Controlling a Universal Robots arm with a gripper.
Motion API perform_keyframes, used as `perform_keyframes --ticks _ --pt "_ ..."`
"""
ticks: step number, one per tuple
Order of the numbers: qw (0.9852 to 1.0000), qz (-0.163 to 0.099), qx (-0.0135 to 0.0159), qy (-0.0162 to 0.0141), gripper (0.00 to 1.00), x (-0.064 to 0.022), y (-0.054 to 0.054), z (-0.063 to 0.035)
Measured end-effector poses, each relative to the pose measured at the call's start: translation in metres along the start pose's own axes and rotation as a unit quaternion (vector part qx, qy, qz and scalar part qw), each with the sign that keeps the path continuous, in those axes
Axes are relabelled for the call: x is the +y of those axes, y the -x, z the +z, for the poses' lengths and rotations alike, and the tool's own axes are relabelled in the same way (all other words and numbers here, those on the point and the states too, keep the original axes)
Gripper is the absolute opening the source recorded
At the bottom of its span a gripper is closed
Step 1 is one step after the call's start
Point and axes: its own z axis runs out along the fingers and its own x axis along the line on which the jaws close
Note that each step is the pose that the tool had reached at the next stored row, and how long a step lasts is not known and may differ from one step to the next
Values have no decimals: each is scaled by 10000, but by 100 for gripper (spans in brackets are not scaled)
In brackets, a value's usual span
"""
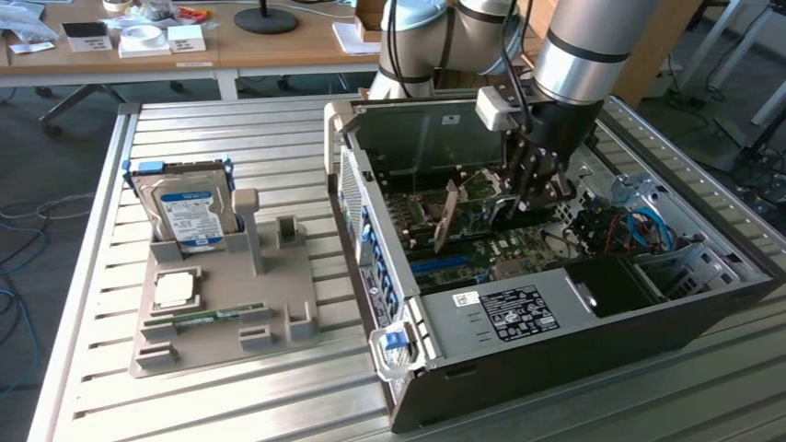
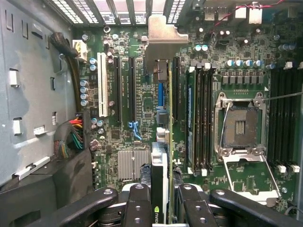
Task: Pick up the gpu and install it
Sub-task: 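Insert the gpu into the slot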
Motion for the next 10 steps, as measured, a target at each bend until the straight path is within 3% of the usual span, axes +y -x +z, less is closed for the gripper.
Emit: perform_keyframes --ticks 10 --pt "10000 36 0 -1 27 44 -2 93"
